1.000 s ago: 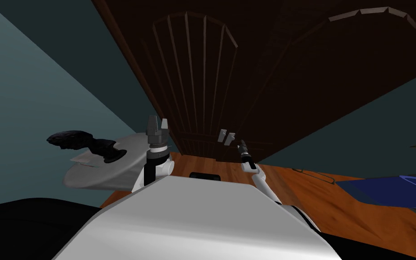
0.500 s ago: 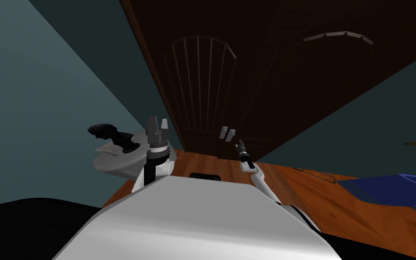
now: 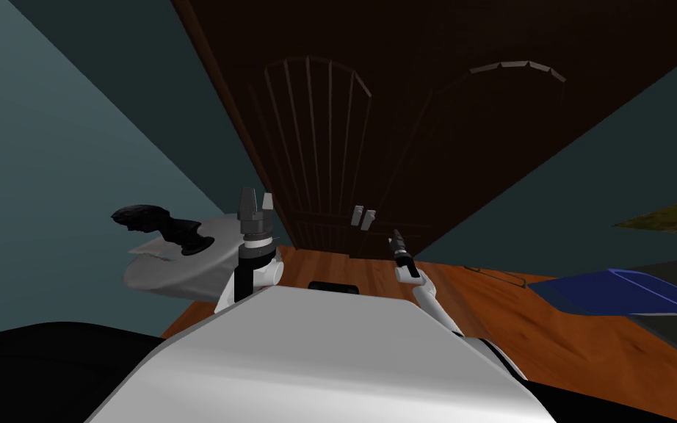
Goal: Pull the door open
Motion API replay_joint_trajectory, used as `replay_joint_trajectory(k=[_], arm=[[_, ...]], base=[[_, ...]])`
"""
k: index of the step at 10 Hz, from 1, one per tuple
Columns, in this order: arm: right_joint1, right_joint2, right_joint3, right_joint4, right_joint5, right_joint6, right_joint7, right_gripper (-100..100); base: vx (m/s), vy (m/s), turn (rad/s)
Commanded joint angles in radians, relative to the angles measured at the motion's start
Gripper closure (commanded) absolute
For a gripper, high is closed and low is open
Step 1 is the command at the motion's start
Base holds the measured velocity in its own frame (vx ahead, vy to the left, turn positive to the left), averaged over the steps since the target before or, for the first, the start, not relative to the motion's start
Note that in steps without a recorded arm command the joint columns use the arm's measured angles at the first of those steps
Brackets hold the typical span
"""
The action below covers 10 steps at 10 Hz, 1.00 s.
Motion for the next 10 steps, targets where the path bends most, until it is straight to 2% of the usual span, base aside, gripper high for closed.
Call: replay_joint_trajectory(k=[1,4,6,7,8,10], arm=[[0.001,0.002,-0.011,0.002,0.000,0.003,0.006,-100],[-0.021,0.020,-0.001,-0.002,0.004,-0.001,0.010,-100],[-0.040,0.036,0.014,-0.011,0.008,-0.003,0.011,-100],[-0.036,0.024,0.010,-0.007,0.005,-0.003,0.005,-100],[-0.036,0.024,0.010,-0.007,0.005,-0.003,0.005,100],[-0.036,0.024,0.010,-0.007,0.005,-0.003,0.005,100]], base=[[0.174,-0.097,0.012],[0.194,0.034,0.084],[0.202,0.138,0.141],[0.094,0.065,0.023],[-0.012,-0.005,-0.021],[-0.029,-0.027,0.003]])
